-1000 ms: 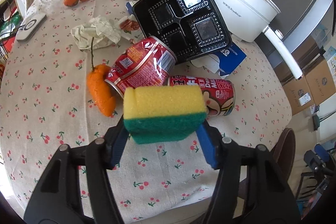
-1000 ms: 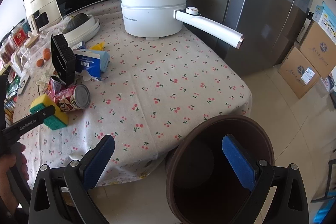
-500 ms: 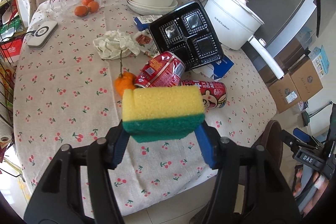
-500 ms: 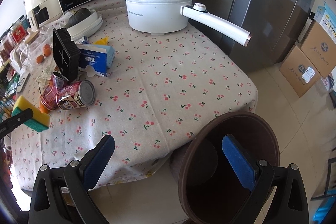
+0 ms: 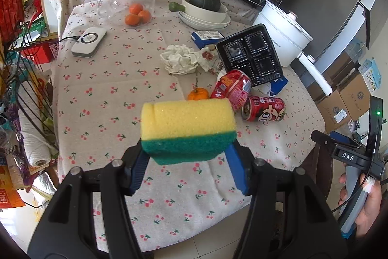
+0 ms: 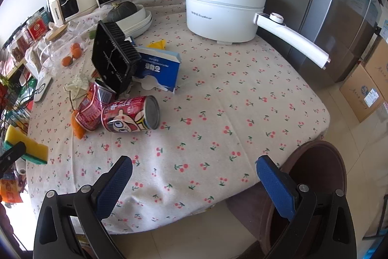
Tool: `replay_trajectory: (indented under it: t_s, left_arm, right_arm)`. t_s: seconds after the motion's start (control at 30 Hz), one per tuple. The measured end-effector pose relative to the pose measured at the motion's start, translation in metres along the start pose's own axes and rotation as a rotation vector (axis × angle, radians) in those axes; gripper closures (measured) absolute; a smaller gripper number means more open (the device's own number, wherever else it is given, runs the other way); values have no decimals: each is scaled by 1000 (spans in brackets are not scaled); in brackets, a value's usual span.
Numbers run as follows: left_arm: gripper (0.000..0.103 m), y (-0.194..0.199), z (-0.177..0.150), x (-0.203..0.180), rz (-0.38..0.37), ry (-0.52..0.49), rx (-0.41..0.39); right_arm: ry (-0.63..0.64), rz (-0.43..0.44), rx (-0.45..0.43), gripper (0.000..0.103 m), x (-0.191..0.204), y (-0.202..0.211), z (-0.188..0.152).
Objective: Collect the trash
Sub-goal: 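Grasp a red can with the right tool while the left tool holds the sponge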
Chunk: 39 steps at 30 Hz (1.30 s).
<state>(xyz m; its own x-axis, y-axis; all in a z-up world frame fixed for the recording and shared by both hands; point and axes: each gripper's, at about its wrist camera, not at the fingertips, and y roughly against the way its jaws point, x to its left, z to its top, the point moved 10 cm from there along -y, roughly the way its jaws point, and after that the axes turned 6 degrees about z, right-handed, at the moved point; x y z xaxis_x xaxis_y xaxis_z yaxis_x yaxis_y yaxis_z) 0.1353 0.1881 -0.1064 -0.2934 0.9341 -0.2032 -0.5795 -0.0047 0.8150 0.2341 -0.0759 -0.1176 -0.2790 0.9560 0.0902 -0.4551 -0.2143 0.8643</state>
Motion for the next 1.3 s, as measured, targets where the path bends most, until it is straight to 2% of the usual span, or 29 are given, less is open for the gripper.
replay_trajectory:
  t_s: [0.2,0.4,0.63,0.97,1.13,1.23,1.3]
  left_arm:
    - [42,6,-1,31,28,12,-14]
    - [42,11,-3,49,38,20,-22]
    - [42,12,-3,59,20,57,-17]
    - [42,5,6,66,31,62,-17]
    - [42,3,7,69,29,70,-10]
    - [42,3,8,71,27,78,-11]
    - [42,4,7,73,27,82,-11]
  right_arm:
    - [17,40,21,0,39,-16,1]
    - [57,124,49,0,95,-36,-1]
    - [-8,218,-6,0,137,-58,33]
    - [27,102,-19,6,157,-105,61]
    - [68,2,34,8,160,-121,61]
    - [34,45,114,22,164,-134,45]
    - [-4,73,135,34,161,-140,37]
